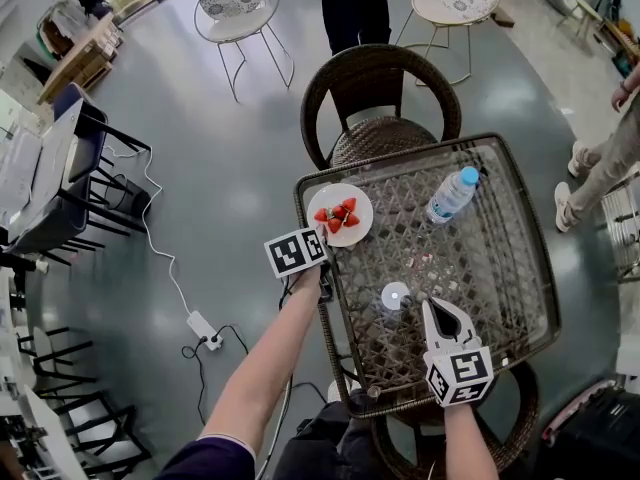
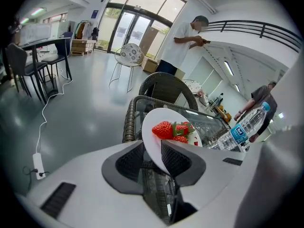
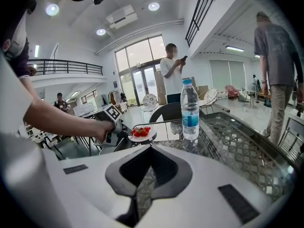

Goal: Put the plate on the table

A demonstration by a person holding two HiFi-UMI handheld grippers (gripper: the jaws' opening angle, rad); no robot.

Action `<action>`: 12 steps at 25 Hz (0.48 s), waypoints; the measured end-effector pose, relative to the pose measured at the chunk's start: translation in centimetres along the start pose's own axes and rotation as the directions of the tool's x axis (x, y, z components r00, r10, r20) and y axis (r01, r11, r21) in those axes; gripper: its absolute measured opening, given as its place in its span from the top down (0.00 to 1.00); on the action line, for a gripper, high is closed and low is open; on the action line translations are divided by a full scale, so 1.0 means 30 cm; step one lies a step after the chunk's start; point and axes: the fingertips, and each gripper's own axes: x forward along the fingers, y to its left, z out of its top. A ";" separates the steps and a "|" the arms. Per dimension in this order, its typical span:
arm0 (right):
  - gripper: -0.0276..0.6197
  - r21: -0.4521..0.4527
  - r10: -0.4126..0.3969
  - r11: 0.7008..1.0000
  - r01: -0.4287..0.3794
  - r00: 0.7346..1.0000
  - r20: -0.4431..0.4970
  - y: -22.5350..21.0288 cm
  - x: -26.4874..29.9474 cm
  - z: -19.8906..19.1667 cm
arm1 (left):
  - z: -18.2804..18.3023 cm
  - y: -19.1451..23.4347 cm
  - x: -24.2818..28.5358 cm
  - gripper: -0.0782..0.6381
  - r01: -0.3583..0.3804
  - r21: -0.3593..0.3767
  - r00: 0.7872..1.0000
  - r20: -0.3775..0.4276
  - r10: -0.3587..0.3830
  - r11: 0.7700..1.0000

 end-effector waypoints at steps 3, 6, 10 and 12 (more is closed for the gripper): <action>0.95 0.006 -0.001 1.000 0.001 1.000 0.003 0.012 -0.013 -0.005 | -0.001 0.002 -0.009 0.75 -0.004 0.026 1.000 0.019 0.004 1.000; 0.95 0.009 -0.003 1.000 0.003 1.000 0.009 0.017 -0.024 -0.003 | 0.002 0.007 -0.032 0.75 -0.007 0.044 0.999 0.037 0.005 0.999; 0.95 0.009 -0.003 1.000 0.003 1.000 0.029 0.028 -0.038 0.026 | -0.001 0.001 -0.103 0.75 0.016 0.077 0.997 0.072 -0.022 0.997; 0.95 0.008 -0.002 1.000 0.002 0.999 0.045 0.041 -0.047 0.051 | -0.010 -0.020 -0.152 0.75 0.047 0.097 0.995 0.086 -0.055 0.994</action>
